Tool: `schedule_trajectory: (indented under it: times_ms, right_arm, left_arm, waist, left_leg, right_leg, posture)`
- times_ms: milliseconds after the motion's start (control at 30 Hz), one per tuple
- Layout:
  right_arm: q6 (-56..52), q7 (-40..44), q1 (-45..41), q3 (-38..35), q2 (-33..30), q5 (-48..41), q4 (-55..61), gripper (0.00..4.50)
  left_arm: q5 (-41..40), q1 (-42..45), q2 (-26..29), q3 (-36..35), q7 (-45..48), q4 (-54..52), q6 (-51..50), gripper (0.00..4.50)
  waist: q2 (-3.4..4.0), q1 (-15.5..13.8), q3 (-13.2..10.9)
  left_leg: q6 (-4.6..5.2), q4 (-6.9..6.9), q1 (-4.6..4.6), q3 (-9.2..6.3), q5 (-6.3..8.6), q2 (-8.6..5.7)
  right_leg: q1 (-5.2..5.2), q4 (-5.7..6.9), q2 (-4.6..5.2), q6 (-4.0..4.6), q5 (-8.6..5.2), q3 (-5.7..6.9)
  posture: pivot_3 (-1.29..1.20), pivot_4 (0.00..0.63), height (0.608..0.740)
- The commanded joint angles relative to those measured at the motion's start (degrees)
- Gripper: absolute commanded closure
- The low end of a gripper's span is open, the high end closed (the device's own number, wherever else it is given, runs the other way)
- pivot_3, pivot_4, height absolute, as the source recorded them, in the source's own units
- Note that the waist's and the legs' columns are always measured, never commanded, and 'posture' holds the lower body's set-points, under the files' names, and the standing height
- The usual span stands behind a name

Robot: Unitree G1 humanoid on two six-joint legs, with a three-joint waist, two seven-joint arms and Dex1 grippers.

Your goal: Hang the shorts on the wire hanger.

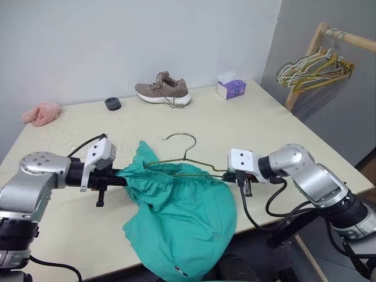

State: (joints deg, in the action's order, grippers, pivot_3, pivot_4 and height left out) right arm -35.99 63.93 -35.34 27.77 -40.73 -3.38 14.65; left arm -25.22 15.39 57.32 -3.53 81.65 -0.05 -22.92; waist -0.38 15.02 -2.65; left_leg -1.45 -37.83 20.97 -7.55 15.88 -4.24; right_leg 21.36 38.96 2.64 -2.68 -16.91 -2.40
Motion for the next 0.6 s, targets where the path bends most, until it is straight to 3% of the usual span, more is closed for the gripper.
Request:
schedule_trajectory:
  times_ms: [33,600]
  right_arm:
    - [0.4,1.7,-2.8,-0.3,1.5,-1.2,2.9,4.50]
    - [1.9,2.6,-2.4,-0.1,1.8,-1.2,5.1,4.50]
  left_arm:
    - [0.8,1.3,-0.7,0.4,-1.5,-0.5,0.4,4.49]
    - [-1.2,0.4,-2.8,-3.1,-4.3,-1.5,-4.0,4.49]
  waist:
    - [0.00,0.1,0.0]
    - [-0.01,0.8,0.0]
  left_leg:
    - [0.00,0.00,0.00,0.00,0.00,0.00]
    - [0.00,-0.01,0.00,0.00,0.00,-0.01]
  right_leg:
    - [0.01,0.00,0.00,0.00,0.00,0.00]
    - [-0.01,0.01,0.00,0.00,0.00,0.00]
  posture:
    - [-0.32,0.000,0.740]
    - [-0.32,0.000,0.740]
